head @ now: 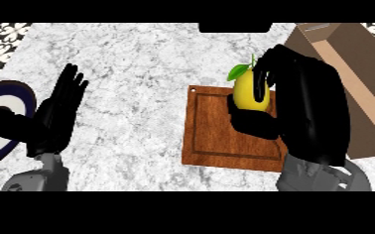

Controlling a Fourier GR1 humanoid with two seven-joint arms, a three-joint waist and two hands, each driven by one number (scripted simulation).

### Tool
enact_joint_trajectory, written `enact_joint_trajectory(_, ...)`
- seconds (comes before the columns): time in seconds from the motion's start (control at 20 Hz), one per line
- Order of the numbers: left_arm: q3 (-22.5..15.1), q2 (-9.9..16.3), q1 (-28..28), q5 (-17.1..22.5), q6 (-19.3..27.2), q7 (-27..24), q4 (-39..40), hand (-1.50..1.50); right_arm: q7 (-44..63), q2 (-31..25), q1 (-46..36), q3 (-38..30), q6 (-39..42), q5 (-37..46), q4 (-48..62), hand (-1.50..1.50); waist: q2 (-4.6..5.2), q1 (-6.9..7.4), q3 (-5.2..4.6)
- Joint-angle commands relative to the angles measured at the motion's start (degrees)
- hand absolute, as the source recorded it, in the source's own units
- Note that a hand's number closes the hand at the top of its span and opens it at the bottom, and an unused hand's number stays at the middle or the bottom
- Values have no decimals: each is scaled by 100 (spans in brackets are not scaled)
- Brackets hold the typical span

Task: Pick the lemon from the cutting board and place it in the cardboard box

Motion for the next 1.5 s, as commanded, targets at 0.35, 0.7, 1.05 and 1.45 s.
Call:
enact_joint_trajectory(0.35,23,-22,84,154,-182,-69,-32,0,-1045,-912,-373,-1866,-544,-468,1358,150,20,56,1)
enact_joint_trajectory(0.7,-167,-52,392,-86,-9,210,-596,0,-2066,-1752,-334,-2375,-1153,-318,2698,150,17,95,4)
enact_joint_trajectory(1.05,-168,-127,-71,-163,73,119,-66,0,-3129,-2409,-811,-2817,-1684,-373,4737,150,37,107,4)
enact_joint_trajectory(1.45,-26,-12,192,66,-166,-6,-202,0,-2917,-2652,-745,-2541,-166,-165,6074,-150,34,148,2)
